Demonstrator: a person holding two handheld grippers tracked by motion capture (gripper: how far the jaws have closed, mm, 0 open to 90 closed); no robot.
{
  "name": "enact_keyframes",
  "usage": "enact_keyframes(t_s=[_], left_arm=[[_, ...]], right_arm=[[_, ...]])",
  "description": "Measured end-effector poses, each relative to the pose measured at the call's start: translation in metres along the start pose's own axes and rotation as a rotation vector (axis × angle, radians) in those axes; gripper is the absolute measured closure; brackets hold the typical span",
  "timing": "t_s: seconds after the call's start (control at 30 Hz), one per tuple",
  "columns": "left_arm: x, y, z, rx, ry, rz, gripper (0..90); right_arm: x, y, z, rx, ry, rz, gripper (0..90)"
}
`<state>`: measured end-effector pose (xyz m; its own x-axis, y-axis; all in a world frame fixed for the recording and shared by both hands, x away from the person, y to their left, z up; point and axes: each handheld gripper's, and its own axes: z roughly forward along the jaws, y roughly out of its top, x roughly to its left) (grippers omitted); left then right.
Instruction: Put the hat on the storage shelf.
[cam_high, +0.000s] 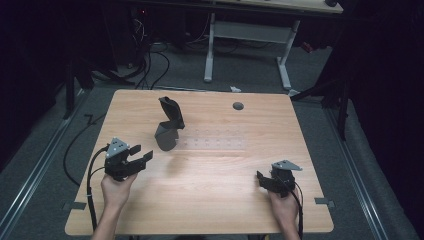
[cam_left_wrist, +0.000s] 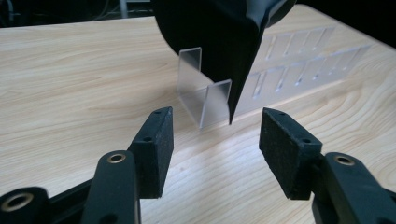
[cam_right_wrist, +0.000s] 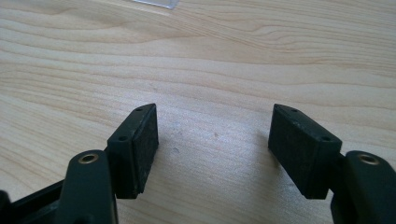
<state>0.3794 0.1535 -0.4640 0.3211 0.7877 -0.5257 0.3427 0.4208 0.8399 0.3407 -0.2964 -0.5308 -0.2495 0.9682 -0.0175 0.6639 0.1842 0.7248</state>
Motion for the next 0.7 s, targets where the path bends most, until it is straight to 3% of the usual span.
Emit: enact_keyframes(t_s=[0.3,0.47,0.7], left_arm=[[0.003,-0.013,-0.006,0.021,0.010,-0.004,44.1],[0.004,-0.015,-0.011,0.020,-0.007,-0.040,41.1],[0.004,-0.024,-0.014,0.046,-0.002,-0.049,40.9]], right_arm=[[0.000,0.000,0.000,0.000,0.000,0.001,33.5],[0.000,0.000,0.000,0.000,-0.001,0.001,33.5],[0.000,0.000,0.000,0.000,-0.001,0.000,33.5]])
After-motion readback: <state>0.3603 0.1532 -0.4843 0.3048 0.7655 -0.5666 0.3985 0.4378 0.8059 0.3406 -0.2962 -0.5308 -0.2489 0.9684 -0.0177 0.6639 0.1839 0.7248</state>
